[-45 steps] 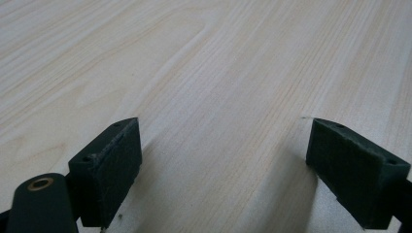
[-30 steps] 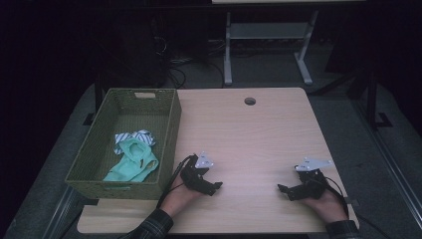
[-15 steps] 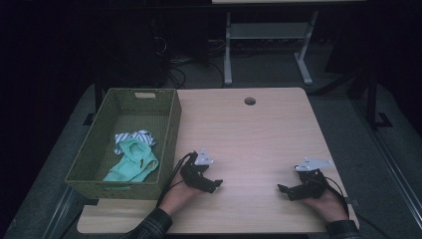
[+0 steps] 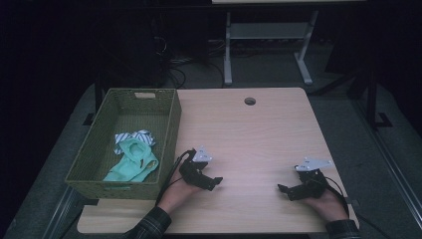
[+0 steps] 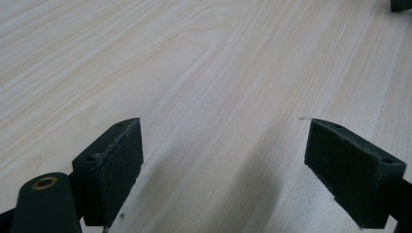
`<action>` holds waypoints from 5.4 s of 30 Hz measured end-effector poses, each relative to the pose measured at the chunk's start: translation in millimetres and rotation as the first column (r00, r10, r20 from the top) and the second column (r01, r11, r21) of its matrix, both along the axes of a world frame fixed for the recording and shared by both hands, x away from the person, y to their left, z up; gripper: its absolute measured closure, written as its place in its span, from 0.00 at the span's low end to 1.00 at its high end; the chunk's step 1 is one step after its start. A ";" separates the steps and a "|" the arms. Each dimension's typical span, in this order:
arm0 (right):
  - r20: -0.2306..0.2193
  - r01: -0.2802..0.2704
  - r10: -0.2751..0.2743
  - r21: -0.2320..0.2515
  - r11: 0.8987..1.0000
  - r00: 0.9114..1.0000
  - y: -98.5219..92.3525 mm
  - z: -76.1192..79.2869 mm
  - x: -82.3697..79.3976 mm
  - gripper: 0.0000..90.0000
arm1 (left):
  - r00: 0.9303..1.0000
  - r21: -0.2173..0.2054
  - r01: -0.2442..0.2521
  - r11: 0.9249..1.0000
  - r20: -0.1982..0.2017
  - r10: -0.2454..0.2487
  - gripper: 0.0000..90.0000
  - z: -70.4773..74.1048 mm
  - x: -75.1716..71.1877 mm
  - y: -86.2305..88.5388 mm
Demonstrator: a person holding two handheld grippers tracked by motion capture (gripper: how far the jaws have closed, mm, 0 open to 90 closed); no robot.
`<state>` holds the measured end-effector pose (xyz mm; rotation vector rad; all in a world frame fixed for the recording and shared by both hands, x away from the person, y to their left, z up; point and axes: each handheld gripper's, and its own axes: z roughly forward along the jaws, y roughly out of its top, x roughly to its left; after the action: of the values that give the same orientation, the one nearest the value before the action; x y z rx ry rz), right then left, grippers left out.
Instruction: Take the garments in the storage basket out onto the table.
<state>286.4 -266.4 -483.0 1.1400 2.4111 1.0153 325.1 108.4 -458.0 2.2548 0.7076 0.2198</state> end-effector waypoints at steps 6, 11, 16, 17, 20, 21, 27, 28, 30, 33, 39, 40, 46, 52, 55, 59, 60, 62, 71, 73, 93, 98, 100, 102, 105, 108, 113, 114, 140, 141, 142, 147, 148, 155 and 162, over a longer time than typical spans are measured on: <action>-0.001 0.007 -0.007 0.001 1.000 1.000 -0.1 0.1 0.0 0.03 | 1.000 -0.011 -0.003 1.000 0.001 0.003 0.15 4.7 2.0 1.2; 0.000 0.008 -0.008 0.001 1.000 1.000 -0.1 0.1 0.1 0.03 | 1.000 -0.017 0.002 1.000 0.008 -0.002 0.15 8.6 1.7 1.1; 0.000 0.008 -0.008 0.001 1.000 1.000 -0.2 0.1 0.1 0.03 | 1.000 -0.026 0.002 1.000 0.010 -0.001 0.15 10.7 1.3 1.5; 0.000 0.008 -0.008 0.001 1.000 1.000 -0.2 0.1 0.1 0.03 | 1.000 -0.029 0.002 1.000 0.012 -0.002 0.15 11.3 1.1 1.3; 0.000 0.008 -0.008 0.001 1.000 1.000 -0.2 0.1 0.1 0.03 | 1.000 -0.024 0.006 1.000 0.019 -0.005 0.15 14.4 1.4 1.3; 0.000 0.008 -0.008 0.001 1.000 1.000 -0.2 0.1 0.1 0.03 | 1.000 -0.027 0.006 1.000 0.019 -0.005 0.15 15.6 1.3 1.4; -0.001 0.008 -0.008 0.001 1.000 1.000 -0.1 0.1 0.0 0.03 | 0.999 -0.034 0.006 0.999 0.034 -0.005 0.15 22.6 0.5 2.3; -0.001 0.008 -0.008 0.001 1.000 1.000 -0.1 0.1 0.0 0.03 | 0.999 -0.040 0.007 0.999 0.042 -0.005 0.15 25.7 0.9 2.5; -0.001 0.008 -0.008 0.001 1.000 1.000 -0.1 0.1 0.0 0.03 | 0.999 -0.054 0.000 0.999 0.047 0.003 0.15 28.5 1.1 2.5; -0.001 0.008 -0.008 0.000 1.000 1.000 -0.1 0.1 0.0 0.03 | 0.999 -0.046 0.009 0.999 0.053 -0.006 0.15 31.0 2.3 3.0; -0.001 0.009 -0.009 0.000 1.000 1.000 -0.1 0.1 0.0 0.03 | 0.999 -0.038 0.015 0.999 0.045 -0.013 0.15 33.6 3.0 2.4; -0.001 0.008 -0.008 0.000 1.000 1.000 -0.1 0.1 0.0 0.03 | 0.999 -0.037 0.015 0.999 0.049 -0.013 0.15 34.3 2.8 2.2; 0.000 0.009 -0.009 0.000 1.000 1.000 -0.1 0.1 0.0 0.03 | 0.999 -0.034 0.020 0.999 0.051 -0.018 0.15 40.1 2.2 1.9; 0.000 0.008 -0.008 0.000 1.000 1.000 -0.1 0.1 0.0 0.03 | 0.999 -0.025 0.024 0.999 0.049 -0.023 0.15 45.2 2.3 1.6; 0.000 0.008 -0.008 0.000 1.000 1.000 -0.1 0.1 0.0 0.03 | 0.998 -0.023 0.027 0.999 0.051 -0.026 0.15 48.6 2.5 1.7; 0.000 0.008 -0.008 0.000 1.000 1.000 -0.1 0.1 0.0 0.03 | 0.999 -0.025 0.031 0.999 0.043 -0.030 0.15 51.5 2.3 1.9; 0.002 0.007 -0.007 0.000 1.000 1.000 -0.2 -0.1 0.1 0.03 | 0.999 -0.025 0.034 0.999 0.044 -0.033 0.15 52.0 2.3 1.8; 0.001 0.010 -0.010 0.003 1.000 1.000 0.1 -0.1 -0.1 0.03 | 0.999 -0.027 0.034 0.999 0.042 -0.033 0.15 52.7 1.9 1.1; 0.002 0.009 -0.009 0.003 1.000 1.000 0.1 -0.1 0.0 0.03 | 0.998 -0.045 0.044 0.998 0.038 -0.042 0.15 61.5 1.0 1.6; 0.000 0.010 -0.010 0.002 1.000 1.000 0.1 0.0 -0.1 0.03 | 0.998 -0.036 0.052 0.998 0.046 -0.051 0.15 63.7 1.4 1.9; 0.001 0.010 -0.010 0.001 1.000 1.000 0.1 0.0 0.0 0.03 | 0.996 -0.052 0.058 0.997 0.072 -0.054 0.15 80.8 7.5 7.0; 0.001 0.010 -0.010 0.002 1.000 1.000 0.1 0.0 0.0 0.03 | 0.996 -0.058 0.059 0.997 0.066 -0.055 0.15 81.7 9.1 9.4; 0.001 0.010 -0.010 0.002 1.000 1.000 0.1 0.0 0.0 0.03 | 0.996 -0.058 0.062 0.996 0.065 -0.059 0.15 81.8 10.1 9.7; 0.001 0.010 -0.010 0.002 1.000 1.000 0.0 0.0 0.0 0.03 | 0.996 -0.053 0.063 0.997 0.060 -0.060 0.15 82.6 11.5 9.1; 0.001 0.010 -0.010 0.002 1.000 1.000 0.0 0.0 0.0 0.03 | 0.996 -0.036 0.071 0.997 0.060 -0.069 0.15 88.0 14.9 12.5; 0.001 0.010 -0.010 0.002 1.000 1.000 0.0 0.0 0.0 0.03 | 0.997 -0.060 0.058 0.997 0.062 -0.054 0.15 91.2 15.4 15.2; 0.002 0.008 -0.008 0.004 1.000 1.000 0.2 -0.2 0.0 0.03 | 0.996 -0.046 0.064 0.997 0.068 -0.061 0.15 95.8 16.4 20.6; 0.000 0.006 -0.006 0.001 1.000 1.000 0.1 0.0 -0.1 0.03 | 0.996 -0.052 0.060 0.997 0.067 -0.056 0.15 96.4 16.4 21.9; -0.001 0.006 -0.006 0.000 1.000 1.000 0.1 0.2 -0.1 0.03 | 0.996 -0.071 0.001 0.997 0.088 0.005 0.15 111.8 18.0 58.6; -0.001 0.005 -0.005 -0.001 1.000 1.000 0.0 0.2 -0.1 0.03 | 0.996 -0.065 -0.002 0.998 0.088 0.008 0.15 112.7 18.1 61.0; -0.001 0.005 -0.005 0.000 1.000 1.000 0.0 0.2 -0.1 0.03 | 0.996 -0.069 -0.007 0.998 0.092 0.013 0.15 112.9 18.4 63.1; -0.002 0.006 -0.006 0.000 1.000 1.000 0.1 0.2 -0.1 0.03 | 0.995 -0.078 -0.032 0.996 0.093 0.040 0.16 113.8 19.1 71.2; 0.001 0.005 -0.005 -0.001 1.000 1.000 0.0 0.2 0.0 0.03 | 0.995 -0.071 -0.033 0.997 0.096 0.040 0.16 114.5 19.6 74.2; 0.002 0.004 -0.004 -0.002 1.000 1.000 -0.1 0.1 0.1 0.03 | 0.993 -0.087 -0.057 0.995 0.094 0.066 0.16 117.0 19.8 86.0; 0.003 0.002 -0.002 -0.002 1.000 1.000 -0.2 0.1 0.2 0.03 | 0.991 -0.083 -0.085 0.993 0.095 0.093 0.16 117.6 20.7 100.2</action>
<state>286.6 -266.6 -482.9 1.1390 2.4073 1.0134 345.9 208.6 -340.4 2.1243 0.7518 0.3387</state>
